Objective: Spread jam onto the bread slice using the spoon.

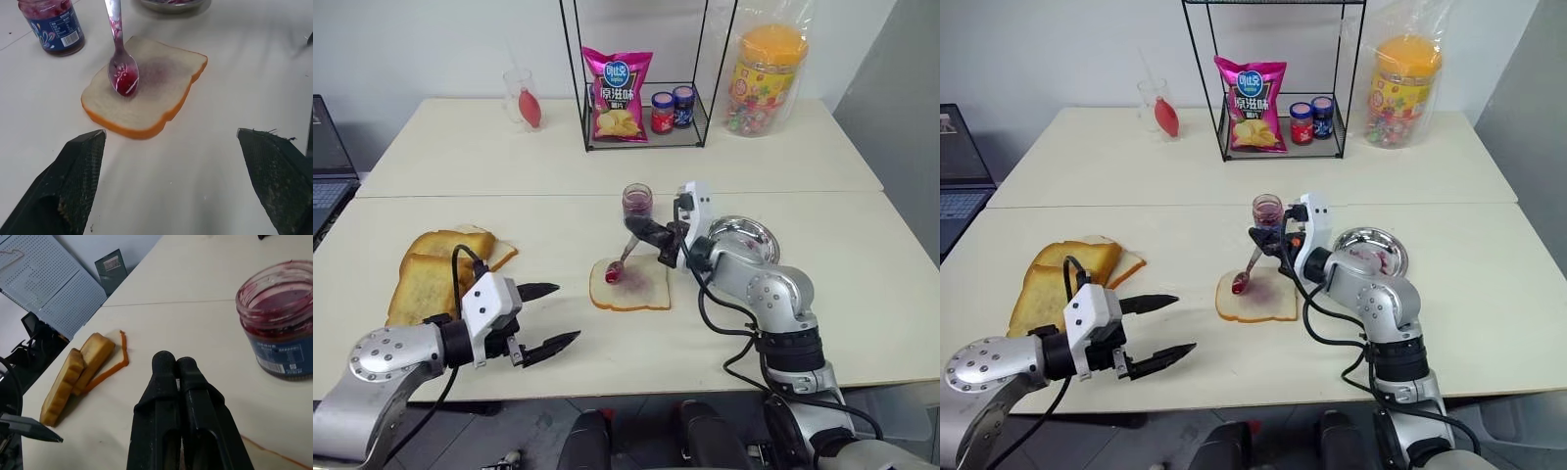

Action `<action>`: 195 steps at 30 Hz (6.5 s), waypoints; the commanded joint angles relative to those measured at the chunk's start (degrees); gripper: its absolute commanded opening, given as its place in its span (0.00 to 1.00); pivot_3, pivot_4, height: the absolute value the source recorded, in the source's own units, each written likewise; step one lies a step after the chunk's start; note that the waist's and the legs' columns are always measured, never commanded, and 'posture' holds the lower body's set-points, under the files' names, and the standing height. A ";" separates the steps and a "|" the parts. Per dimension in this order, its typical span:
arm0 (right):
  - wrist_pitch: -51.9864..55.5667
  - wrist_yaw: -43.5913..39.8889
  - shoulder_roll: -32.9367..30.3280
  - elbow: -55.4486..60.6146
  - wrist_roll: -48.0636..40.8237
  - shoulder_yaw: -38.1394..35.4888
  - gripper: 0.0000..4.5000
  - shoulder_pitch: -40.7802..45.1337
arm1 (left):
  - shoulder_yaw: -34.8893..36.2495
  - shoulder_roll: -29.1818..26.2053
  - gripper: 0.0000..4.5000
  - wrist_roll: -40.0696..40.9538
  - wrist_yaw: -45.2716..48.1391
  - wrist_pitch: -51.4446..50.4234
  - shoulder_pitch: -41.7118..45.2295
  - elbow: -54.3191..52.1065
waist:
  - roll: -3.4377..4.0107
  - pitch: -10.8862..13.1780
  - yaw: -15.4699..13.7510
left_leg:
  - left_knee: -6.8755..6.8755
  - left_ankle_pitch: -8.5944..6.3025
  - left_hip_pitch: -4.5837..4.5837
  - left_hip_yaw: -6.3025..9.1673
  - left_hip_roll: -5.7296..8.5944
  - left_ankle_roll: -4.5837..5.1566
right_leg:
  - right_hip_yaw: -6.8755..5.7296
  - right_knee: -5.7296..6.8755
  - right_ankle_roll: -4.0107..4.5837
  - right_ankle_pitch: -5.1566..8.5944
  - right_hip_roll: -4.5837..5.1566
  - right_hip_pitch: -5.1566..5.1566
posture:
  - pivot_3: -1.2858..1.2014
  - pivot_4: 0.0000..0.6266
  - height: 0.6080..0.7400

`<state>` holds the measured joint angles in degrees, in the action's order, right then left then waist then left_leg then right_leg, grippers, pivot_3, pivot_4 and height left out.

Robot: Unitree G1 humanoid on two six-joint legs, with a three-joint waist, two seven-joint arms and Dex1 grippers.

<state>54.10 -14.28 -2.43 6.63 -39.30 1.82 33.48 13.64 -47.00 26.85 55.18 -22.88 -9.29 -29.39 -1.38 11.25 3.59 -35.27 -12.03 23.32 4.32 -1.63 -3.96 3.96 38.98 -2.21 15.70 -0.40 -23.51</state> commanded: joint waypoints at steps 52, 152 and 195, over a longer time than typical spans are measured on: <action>8.12 -1.28 -0.29 14.85 -5.44 -5.44 0.00 -5.41 | -0.89 1.80 1.00 -0.11 -0.40 5.17 1.38 0.14 | -0.05 -0.03 -0.23 | 0.08 0.00 -0.19 -0.02 -0.04 0.00 | 0.05 0.03 0.06 0.02 -0.04 0.09 | 0.52 0.24 1.00; -8.36 -6.97 -25.46 -18.64 -8.25 -29.75 0.10 -6.90 | -28.81 11.29 1.00 -6.25 -0.50 -5.49 39.97 5.08 | -0.07 0.03 0.52 | 0.15 -0.01 -0.39 -0.23 -0.09 0.03 | 0.31 0.01 0.07 0.02 -0.27 0.26 | 0.52 0.24 1.00; -31.93 -15.89 -29.85 -4.09 11.32 -20.71 0.86 -14.88 | -20.14 8.81 1.00 -6.13 -2.71 -7.48 37.36 5.04 | -0.06 0.03 -0.06 | 0.10 0.00 -0.41 -0.21 -0.09 0.02 | 0.30 0.04 0.06 0.01 -0.26 0.27 | 0.52 0.24 1.00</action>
<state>23.32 -27.64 -30.58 -2.51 -26.60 -17.88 18.82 -10.22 -36.61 20.30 53.01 -30.64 28.88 -22.66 -1.44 11.28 3.54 -35.15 -12.03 22.91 4.12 -1.72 -3.95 4.26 39.02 -2.14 15.71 -0.66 -23.25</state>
